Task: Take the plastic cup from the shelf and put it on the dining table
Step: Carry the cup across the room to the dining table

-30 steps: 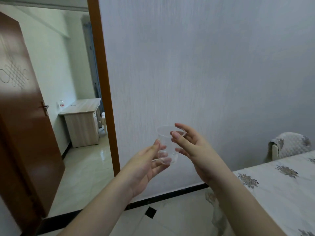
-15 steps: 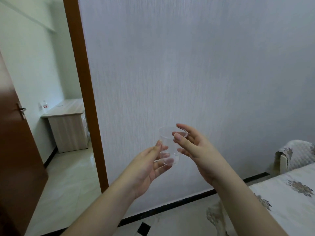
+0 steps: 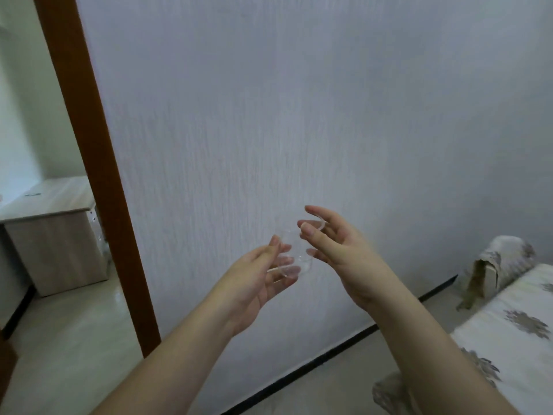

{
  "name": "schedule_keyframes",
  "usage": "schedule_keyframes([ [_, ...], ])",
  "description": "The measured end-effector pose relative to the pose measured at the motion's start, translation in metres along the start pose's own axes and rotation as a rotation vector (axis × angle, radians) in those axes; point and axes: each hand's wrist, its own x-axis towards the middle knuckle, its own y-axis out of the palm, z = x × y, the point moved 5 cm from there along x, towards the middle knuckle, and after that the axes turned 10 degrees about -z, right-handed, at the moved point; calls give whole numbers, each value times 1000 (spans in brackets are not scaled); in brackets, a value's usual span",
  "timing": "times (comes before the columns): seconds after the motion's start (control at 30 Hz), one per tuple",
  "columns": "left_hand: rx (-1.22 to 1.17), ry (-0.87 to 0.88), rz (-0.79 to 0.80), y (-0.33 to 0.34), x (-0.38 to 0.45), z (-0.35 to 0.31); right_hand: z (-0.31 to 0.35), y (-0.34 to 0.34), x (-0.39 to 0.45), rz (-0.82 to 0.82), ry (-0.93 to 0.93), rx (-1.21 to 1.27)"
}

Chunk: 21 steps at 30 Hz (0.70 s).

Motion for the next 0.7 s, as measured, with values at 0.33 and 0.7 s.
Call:
schedule_keyframes([
  [0.33, 18, -99, 126, 30, 82, 28, -40, -35, 50, -126, 50, -50],
  [0.7, 115, -142, 247, 129, 190, 65, -94, -138, 129, -268, 77, -57],
])
